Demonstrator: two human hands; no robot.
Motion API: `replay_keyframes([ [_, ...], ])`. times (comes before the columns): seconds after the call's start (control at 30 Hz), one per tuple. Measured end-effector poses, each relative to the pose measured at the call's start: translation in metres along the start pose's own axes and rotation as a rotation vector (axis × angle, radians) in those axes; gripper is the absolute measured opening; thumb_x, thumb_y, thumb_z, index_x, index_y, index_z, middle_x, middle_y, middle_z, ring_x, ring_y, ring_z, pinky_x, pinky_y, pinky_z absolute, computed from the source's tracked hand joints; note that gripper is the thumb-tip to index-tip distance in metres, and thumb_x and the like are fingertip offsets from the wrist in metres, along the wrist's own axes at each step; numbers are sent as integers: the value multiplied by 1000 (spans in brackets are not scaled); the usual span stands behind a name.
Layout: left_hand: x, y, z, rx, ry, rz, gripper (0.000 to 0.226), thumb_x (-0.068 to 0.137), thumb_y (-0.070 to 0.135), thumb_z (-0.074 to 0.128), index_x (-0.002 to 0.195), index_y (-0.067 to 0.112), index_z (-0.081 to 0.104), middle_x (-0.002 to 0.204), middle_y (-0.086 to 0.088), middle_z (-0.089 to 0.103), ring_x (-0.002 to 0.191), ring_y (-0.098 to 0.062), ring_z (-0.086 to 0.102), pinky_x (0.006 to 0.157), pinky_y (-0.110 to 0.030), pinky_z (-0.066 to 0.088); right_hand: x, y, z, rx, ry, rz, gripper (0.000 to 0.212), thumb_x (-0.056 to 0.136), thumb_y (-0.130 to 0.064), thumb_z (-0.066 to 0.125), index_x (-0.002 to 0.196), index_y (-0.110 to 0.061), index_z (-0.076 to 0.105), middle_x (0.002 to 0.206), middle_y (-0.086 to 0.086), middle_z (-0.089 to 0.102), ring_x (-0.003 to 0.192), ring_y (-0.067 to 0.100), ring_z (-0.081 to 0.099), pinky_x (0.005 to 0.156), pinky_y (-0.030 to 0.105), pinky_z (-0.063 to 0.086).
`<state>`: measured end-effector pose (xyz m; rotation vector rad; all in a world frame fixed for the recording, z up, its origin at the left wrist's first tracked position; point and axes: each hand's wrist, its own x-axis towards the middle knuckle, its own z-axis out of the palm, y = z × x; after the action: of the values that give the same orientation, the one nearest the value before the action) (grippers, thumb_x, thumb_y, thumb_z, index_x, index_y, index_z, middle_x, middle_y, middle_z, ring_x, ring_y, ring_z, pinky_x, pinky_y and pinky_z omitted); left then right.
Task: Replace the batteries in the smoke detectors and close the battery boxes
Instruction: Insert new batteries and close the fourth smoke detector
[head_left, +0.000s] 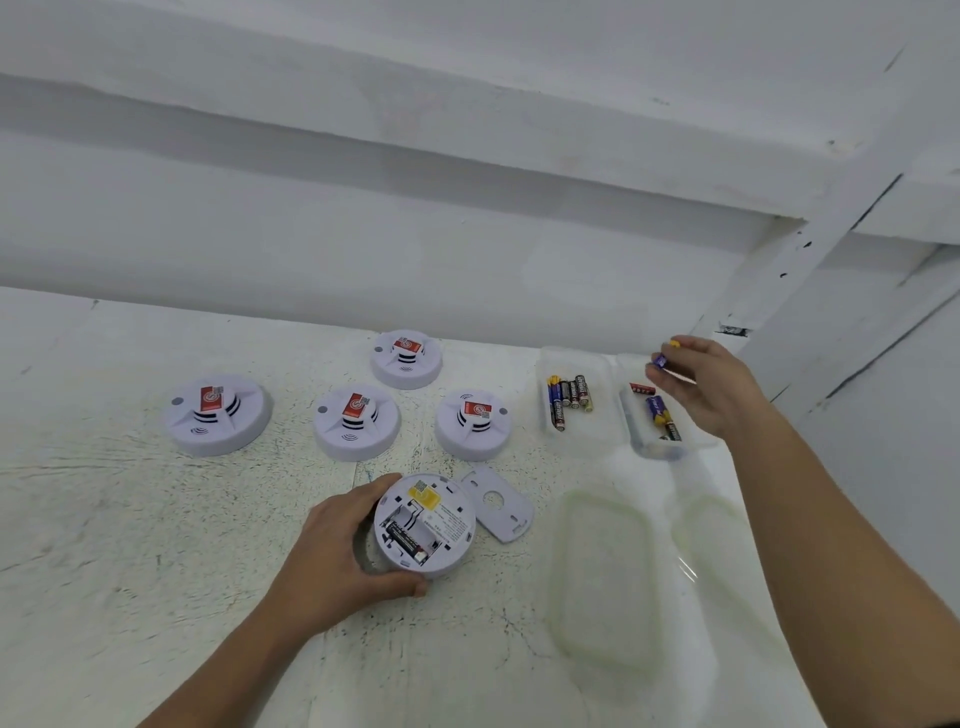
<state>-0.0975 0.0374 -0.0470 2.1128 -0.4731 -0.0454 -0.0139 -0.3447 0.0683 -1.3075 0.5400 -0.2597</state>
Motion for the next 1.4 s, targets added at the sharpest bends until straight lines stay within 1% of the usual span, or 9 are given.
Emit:
replay_keyframes([
  [0.17, 0, -15, 5, 102, -51, -55, 97, 45, 76, 72, 131, 55, 32, 117, 40, 46, 113, -1, 46, 103, -40, 36, -53, 9, 39, 54, -176, 60, 10, 90, 2, 56, 95, -6, 55, 84, 15, 63, 74, 23, 66, 62, 27, 59],
  [0.23, 1, -16, 7, 136, -58, -48, 105, 50, 75, 69, 141, 41, 29, 119, 35, 45, 115, -6, 46, 108, -37, 29, -76, 21, 56, 18, -284, 113, 15, 89, 3, 56, 101, -5, 58, 85, 16, 65, 69, 25, 68, 63, 29, 59],
  [0.4, 1, -7, 6, 149, -94, -62, 126, 38, 94, 53, 145, 38, 19, 118, 33, 37, 112, 2, 32, 106, -23, 12, -123, 55, 95, -128, -503, 212, 21, 84, 2, 61, 104, 0, 62, 86, 18, 70, 74, 30, 69, 66, 33, 60],
  [0.57, 3, -6, 8, 222, -87, -67, 131, 31, 99, 45, 143, 35, 23, 118, 27, 39, 109, 2, 31, 102, -22, 13, -148, 96, 120, -596, -507, 2, 15, 81, -12, 72, 95, -14, 66, 86, 11, 74, 78, 20, 70, 76, 38, 57],
  [0.67, 4, -7, 9, 238, -80, -71, 125, 31, 98, 48, 139, 39, 25, 117, 25, 44, 111, -2, 37, 101, -23, 16, -152, 114, 125, -784, -487, -147, 16, 81, -24, 73, 95, -22, 66, 81, -1, 73, 78, 6, 68, 73, 21, 51],
  [0.73, 4, -9, 10, 237, -71, -81, 122, 32, 97, 50, 138, 40, 27, 117, 25, 46, 112, -2, 38, 101, -23, 17, -155, 118, 127, -810, -489, -185, 15, 81, -24, 73, 94, -22, 67, 83, -4, 72, 78, -1, 66, 68, 11, 47],
  [0.93, 4, -10, 12, 248, -48, -88, 112, 41, 93, 55, 136, 39, 28, 118, 24, 50, 115, -3, 43, 106, -28, 22, -163, 126, 130, -903, -593, -297, 12, 81, -14, 71, 93, -15, 69, 88, -6, 68, 80, -16, 54, 70, -1, 37],
  [1.13, 1, -9, 11, 265, -26, -63, 109, 47, 88, 56, 139, 35, 29, 120, 20, 52, 116, -4, 42, 106, -27, 17, -155, 130, 131, -953, -628, -379, 17, 79, -17, 73, 94, -21, 69, 97, -12, 54, 95, -1, 49, 75, 2, 36],
  [1.4, 1, -10, 12, 330, -17, -48, 109, 51, 91, 50, 140, 30, 31, 121, 19, 51, 116, -5, 42, 106, -27, 15, -150, 130, 130, -1014, -712, -328, 22, 79, -17, 73, 100, -20, 68, 112, -9, 49, 99, -5, 49, 72, 0, 41],
])
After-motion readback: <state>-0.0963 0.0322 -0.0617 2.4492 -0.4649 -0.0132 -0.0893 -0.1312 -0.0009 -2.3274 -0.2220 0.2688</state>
